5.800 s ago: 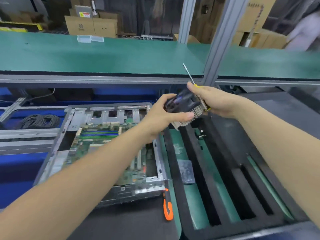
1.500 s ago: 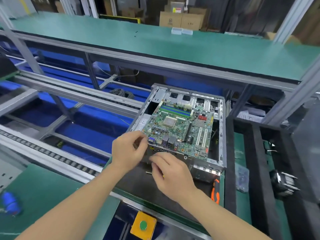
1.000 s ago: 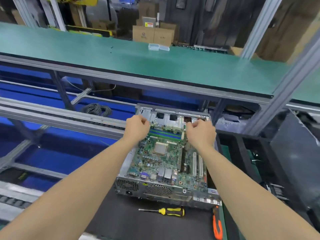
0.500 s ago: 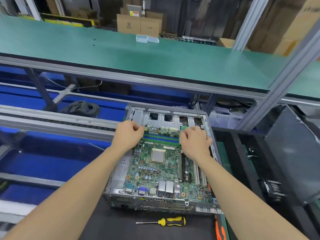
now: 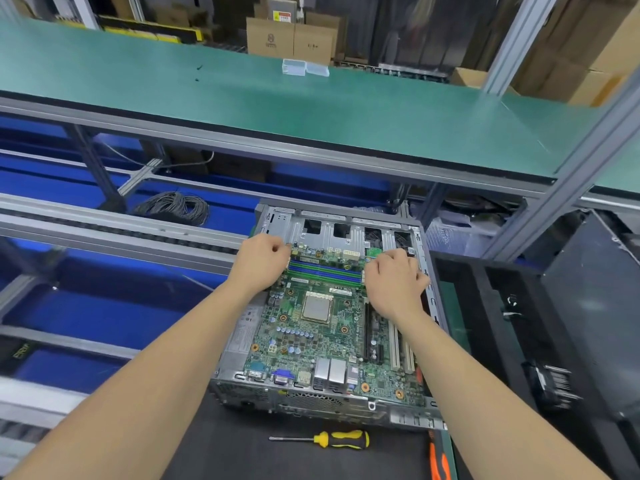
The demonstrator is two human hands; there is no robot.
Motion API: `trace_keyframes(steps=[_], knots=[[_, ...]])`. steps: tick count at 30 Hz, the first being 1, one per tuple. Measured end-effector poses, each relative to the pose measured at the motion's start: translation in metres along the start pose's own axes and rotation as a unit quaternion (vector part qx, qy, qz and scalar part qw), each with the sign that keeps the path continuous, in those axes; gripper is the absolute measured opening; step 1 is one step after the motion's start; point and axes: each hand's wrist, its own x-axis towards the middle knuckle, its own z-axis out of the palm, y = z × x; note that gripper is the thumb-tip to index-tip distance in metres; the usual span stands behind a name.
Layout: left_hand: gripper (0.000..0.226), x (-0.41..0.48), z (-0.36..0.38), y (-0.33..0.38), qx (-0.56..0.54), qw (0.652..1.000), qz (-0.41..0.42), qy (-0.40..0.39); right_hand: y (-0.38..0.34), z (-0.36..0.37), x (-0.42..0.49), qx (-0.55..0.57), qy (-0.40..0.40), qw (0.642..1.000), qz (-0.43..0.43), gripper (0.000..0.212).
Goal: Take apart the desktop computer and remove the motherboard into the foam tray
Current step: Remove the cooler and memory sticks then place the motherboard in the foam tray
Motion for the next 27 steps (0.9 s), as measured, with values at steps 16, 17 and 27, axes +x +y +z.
trace_keyframes(steps=[16, 17, 27], knots=[[0.021, 0.003, 0.000, 0.009, 0.054, 0.983, 0.173, 0.031, -0.013, -0.013, -0.010, 0.026, 0.108, 0.990, -0.091, 0.016], [0.023, 0.004, 0.001, 0.012, 0.094, 0.975, 0.200, 0.003, -0.017, -0.015, -0.009, 0.023, 0.094, 0.988, -0.123, 0.021], [0.008, 0.007, 0.008, 0.020, 0.241, 0.945, 0.217, -0.045, -0.037, -0.025, 0.000, -0.006, -0.034, 0.984, -0.176, 0.016]])
